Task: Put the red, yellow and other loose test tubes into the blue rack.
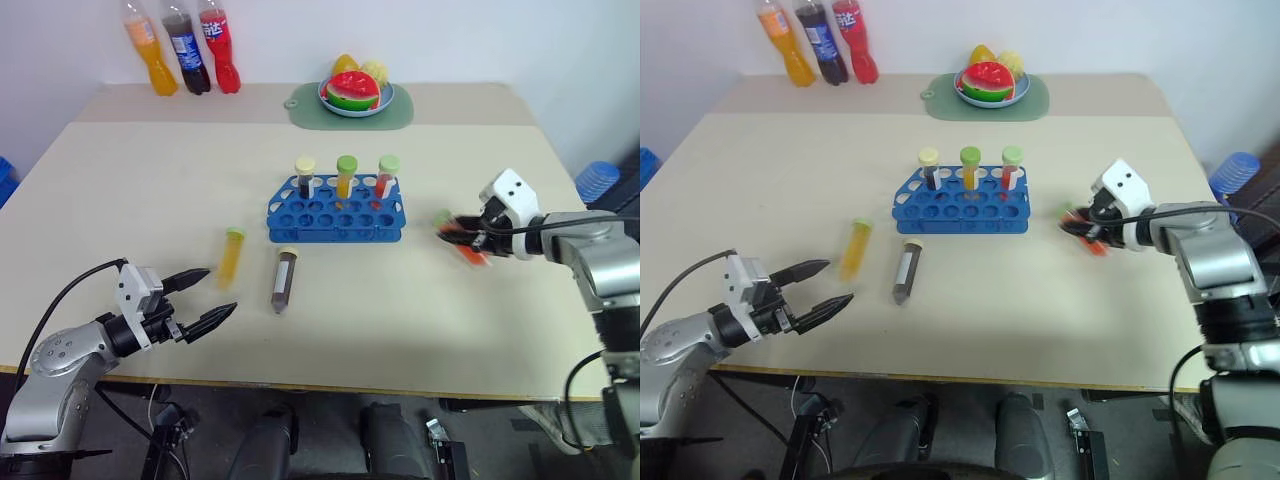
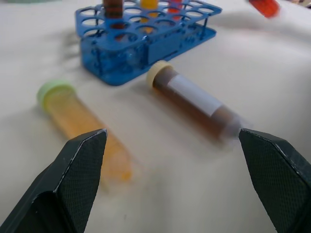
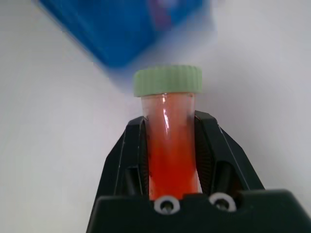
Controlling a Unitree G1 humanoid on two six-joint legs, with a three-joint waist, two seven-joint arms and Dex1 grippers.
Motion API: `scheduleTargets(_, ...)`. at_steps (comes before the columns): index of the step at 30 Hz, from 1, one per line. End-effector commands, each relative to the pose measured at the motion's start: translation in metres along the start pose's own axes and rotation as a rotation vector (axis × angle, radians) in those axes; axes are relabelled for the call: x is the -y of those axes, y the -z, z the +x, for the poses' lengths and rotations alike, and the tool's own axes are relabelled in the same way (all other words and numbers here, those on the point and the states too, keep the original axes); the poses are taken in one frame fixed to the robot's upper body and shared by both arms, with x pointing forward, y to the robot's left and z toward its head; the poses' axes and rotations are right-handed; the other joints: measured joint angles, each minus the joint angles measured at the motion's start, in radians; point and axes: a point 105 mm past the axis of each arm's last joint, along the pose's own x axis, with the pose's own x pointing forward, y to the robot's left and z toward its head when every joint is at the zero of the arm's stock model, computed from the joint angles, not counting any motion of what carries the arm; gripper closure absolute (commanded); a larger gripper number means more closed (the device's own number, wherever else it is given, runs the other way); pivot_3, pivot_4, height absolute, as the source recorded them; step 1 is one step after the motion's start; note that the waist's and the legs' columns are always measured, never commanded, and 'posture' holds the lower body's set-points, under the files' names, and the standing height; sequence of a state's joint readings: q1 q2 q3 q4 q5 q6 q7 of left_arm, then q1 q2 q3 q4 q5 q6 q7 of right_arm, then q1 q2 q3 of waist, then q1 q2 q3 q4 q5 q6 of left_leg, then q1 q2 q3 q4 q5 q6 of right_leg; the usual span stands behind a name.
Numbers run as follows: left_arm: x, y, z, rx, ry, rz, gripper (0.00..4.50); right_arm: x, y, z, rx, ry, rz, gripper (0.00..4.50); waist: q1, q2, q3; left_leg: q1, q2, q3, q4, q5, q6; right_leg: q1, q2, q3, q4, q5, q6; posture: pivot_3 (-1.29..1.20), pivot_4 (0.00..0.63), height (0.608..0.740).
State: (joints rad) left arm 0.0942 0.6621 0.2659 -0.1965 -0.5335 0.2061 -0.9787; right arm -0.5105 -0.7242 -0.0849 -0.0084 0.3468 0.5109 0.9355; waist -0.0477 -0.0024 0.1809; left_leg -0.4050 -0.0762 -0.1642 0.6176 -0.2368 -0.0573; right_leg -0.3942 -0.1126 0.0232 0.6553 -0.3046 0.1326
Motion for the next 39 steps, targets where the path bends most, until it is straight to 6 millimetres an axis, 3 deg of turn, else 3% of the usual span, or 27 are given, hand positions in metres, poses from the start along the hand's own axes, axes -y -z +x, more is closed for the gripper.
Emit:
scheduleTargets(1, -0.002, -0.005, 0.004, 0.023, 0.008, 0.015, 0.00, -0.009, -0.028, 0.005, 0.185, 0.035, -0.068, 3.68, 0.005, 0.000, 0.000, 0.000, 0.001, 0.000, 0.000, 0.000, 0.000, 0.000, 0.000, 0.000, 0.000, 0.000, 0.000, 0.00, 0.150, 0.740)
scheduleTargets(5, -0.002, -0.007, 0.012, 0.033, 0.031, 0.017, 0.00, -0.014, -0.043, 0.030, 0.388, 0.078, 0.033, 3.68, 0.003, 0.000, 0.000, 0.000, 0.000, -0.001, 0.001, 0.001, -0.001, 0.001, -0.001, 0.000, 0.000, 0.000, 0.000, 0.00, 0.150, 0.740)
scheduleTargets(11, -0.004, -0.009, 0.018, 0.040, 0.040, 0.020, 0.00, -0.012, -0.047, 0.058, 0.488, 0.170, 0.043, 3.68, 0.003, 0.000, 0.000, 0.000, 0.000, -0.001, 0.000, 0.002, -0.003, -0.001, -0.001, 0.000, 0.002, 0.001, 0.000, 0.00, 0.150, 0.740)
scheduleTargets(16, -0.004, -0.010, 0.017, 0.044, 0.033, 0.024, 0.00, -0.006, -0.029, 0.067, 0.460, 0.204, 0.027, 3.68, 0.003, 0.000, 0.000, 0.000, 0.000, -0.001, 0.000, 0.002, -0.004, -0.001, -0.001, 0.001, 0.002, 0.001, 0.000, 0.00, 0.150, 0.740)
scheduleTargets(25, -0.001, -0.007, 0.012, 0.039, 0.018, 0.022, 0.00, -0.017, 0.000, 0.084, 0.418, 0.190, 0.060, 3.68, 0.001, 0.000, 0.000, 0.002, 0.001, 0.000, 0.000, 0.002, -0.004, -0.002, -0.001, 0.002, 0.006, 0.001, -0.001, 0.00, 0.150, 0.740)
scheduleTargets(30, -0.002, -0.007, 0.011, 0.035, 0.012, 0.024, 0.00, -0.016, 0.011, 0.100, 0.402, 0.228, 0.086, 3.68, 0.000, 0.000, -0.001, 0.014, 0.000, 0.001, -0.003, 0.002, -0.004, 0.006, 0.000, 0.003, 0.006, 0.000, -0.001, 0.00, 0.150, 0.740)
scheduleTargets(35, -0.002, -0.007, 0.010, 0.034, 0.005, 0.029, 0.00, -0.010, 0.019, 0.103, 0.409, 0.227, 0.177, 3.68, -0.014, -0.002, -0.002, 0.015, 0.001, 0.001, -0.003, 0.002, -0.004, 0.006, 0.000, 0.003, 0.007, 0.001, -0.002, 0.00, 0.150, 0.740)
scheduleTargets(39, -0.002, -0.006, 0.010, 0.034, 0.004, 0.026, 0.00, -0.004, 0.019, 0.094, 0.417, 0.240, 0.156, 1.67, -0.018, -0.002, -0.003, 0.015, 0.002, 0.001, -0.003, 0.002, -0.004, 0.006, 0.001, 0.003, 0.008, 0.001, -0.002, 0.00, 0.150, 0.740)
